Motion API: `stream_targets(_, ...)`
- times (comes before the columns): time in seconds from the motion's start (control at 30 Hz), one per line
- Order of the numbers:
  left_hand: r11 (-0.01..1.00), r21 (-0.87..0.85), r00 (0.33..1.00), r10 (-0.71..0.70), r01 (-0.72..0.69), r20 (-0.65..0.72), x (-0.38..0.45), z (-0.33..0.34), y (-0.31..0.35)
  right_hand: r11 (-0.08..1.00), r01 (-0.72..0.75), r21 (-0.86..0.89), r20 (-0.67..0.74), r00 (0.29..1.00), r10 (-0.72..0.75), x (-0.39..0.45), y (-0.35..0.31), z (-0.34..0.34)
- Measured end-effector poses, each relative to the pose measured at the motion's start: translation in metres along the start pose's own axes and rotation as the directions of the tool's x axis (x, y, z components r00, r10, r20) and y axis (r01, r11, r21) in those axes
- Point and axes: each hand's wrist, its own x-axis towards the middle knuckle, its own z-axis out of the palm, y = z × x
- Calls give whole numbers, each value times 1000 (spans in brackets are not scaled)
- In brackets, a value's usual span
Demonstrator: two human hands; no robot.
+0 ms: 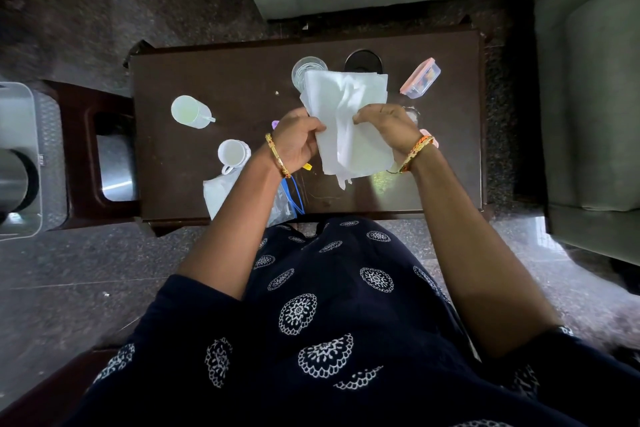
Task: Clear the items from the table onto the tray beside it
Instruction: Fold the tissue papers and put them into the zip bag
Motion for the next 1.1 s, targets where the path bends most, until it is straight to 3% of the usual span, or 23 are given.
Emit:
stream_targets(0.07, 1000, 18, 1000, 5, -5, 6, 1, 2, 1, 998, -26, 52, 11, 1000, 25, -1, -2, -1)
stream_targets(0.2, 999, 45, 999, -21, 20, 27, 1, 12, 6, 999, -4, -48, 22, 1000, 5, -3, -3, 0)
stream_targets(0.5, 955, 298, 982, 45, 12, -182, 9, 18, 3, 989, 111, -100, 84, 991, -103, 1, 3, -2)
stream_targets(0.6, 967, 252, 978, 28, 25, -205, 9, 17, 4, 998, 63, 13, 79, 995, -64, -2, 2, -1)
stream_targets(0.77, 998, 28, 980, -50, 56, -192, 8, 10, 4, 928, -57, 368, 151, 988, 0, 0, 10, -7)
stream_targets(0.83, 999, 24, 980, -40, 46, -197, 7, 12, 4, 914, -81, 398, 142, 989, 26, 0, 11, -7)
stream_targets(0.97, 995, 94, 983, 0, 17, -183, 6, 18, 5, 952, -74, 298, 30, 997, 69, -2, 9, -3)
stream_targets(1.1, 983, 184, 990, 18, 8, -137, 4, 25, 7, 997, 59, 43, 3, 998, -59, -5, 5, 0)
